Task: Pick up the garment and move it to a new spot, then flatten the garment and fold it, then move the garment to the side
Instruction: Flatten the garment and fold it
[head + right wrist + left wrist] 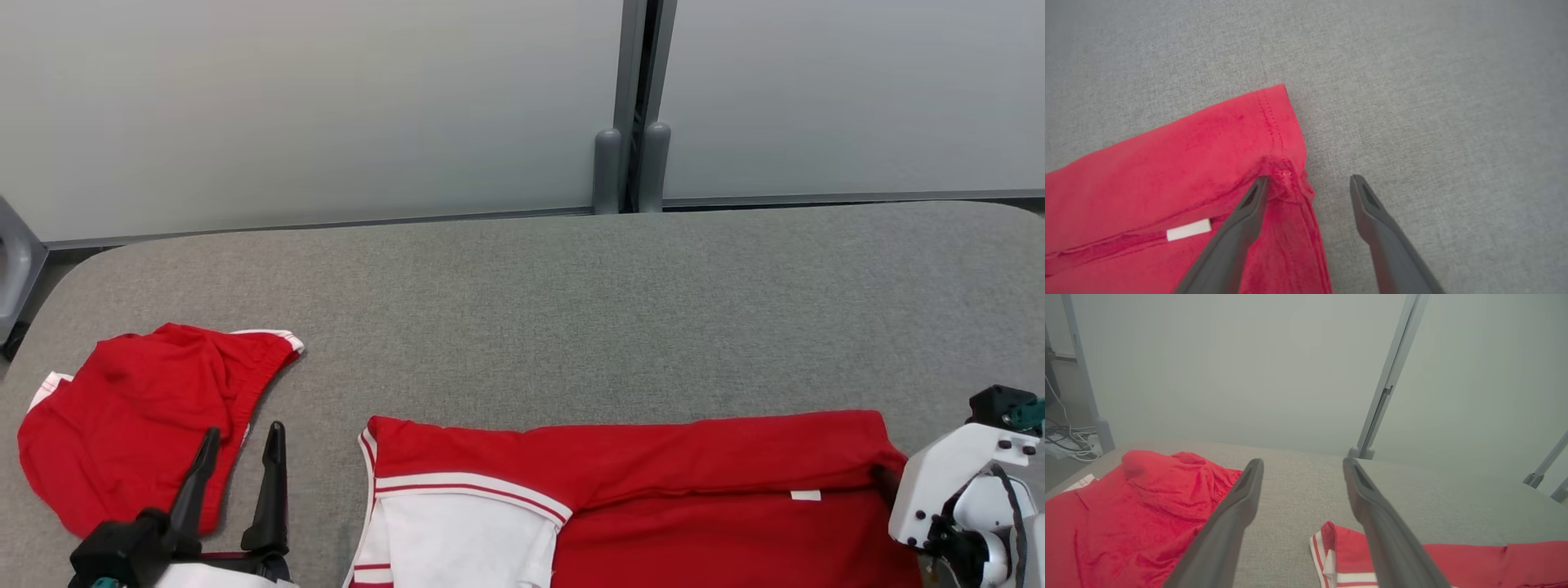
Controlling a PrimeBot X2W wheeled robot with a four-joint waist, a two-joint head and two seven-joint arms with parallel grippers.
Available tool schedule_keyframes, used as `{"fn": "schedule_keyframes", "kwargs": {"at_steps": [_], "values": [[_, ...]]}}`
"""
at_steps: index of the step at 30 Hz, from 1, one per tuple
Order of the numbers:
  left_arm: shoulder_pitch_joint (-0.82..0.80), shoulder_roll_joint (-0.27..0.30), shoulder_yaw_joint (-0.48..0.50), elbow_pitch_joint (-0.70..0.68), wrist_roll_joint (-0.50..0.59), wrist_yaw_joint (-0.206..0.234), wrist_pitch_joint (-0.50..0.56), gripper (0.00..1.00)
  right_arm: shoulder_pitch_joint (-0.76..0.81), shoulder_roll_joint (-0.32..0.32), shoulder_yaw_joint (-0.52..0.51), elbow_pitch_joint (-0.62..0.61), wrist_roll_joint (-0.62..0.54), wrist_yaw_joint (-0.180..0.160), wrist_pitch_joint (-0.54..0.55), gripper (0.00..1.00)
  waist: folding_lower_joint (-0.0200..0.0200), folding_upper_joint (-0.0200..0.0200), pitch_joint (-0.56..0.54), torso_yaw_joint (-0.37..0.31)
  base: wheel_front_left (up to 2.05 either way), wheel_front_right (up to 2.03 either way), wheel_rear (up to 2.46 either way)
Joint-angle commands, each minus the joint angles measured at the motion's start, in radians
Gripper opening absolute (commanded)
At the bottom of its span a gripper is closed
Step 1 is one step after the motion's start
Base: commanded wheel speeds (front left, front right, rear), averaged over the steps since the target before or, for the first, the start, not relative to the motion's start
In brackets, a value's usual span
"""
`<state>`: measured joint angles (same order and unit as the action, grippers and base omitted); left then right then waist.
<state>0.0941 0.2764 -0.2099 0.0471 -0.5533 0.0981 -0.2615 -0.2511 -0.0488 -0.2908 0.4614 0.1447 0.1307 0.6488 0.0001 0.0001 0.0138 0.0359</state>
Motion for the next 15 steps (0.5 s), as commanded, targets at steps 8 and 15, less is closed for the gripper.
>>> {"fn": "schedule_keyframes", "kwargs": {"at_steps": [8,15], "values": [[-0.034,0.02,0.005,0.021,0.046,0.018,0.0,1.0,-0.046,-0.003,0.006,0.135,-0.027,0.0,0.004,1.0,-0.0001,-0.0001,0.027,0.025,0.0,0.0,0.0],[-0.045,0.044,-0.003,0.037,0.06,0.054,0.067,1.0,-0.077,0.007,0.07,0.208,0.009,0.003,-0.023,0.22,-0.0001,-0.0001,0.035,0.03,0.0,0.0,0.0]]}}
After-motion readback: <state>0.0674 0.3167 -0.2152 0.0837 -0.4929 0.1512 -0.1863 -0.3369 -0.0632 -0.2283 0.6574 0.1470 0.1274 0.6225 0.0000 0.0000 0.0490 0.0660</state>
